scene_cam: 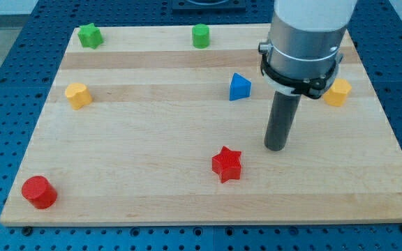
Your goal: Move the red star towards bottom center side
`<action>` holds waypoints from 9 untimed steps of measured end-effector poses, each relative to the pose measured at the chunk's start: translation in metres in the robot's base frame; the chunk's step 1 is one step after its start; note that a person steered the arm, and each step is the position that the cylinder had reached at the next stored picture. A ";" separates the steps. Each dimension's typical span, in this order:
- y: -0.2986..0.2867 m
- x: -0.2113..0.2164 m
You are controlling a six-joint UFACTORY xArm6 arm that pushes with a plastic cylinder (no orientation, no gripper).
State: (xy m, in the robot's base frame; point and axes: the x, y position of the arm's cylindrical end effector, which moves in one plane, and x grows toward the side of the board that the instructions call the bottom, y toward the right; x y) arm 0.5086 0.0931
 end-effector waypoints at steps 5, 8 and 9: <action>-0.051 0.037; -0.065 0.017; -0.075 0.046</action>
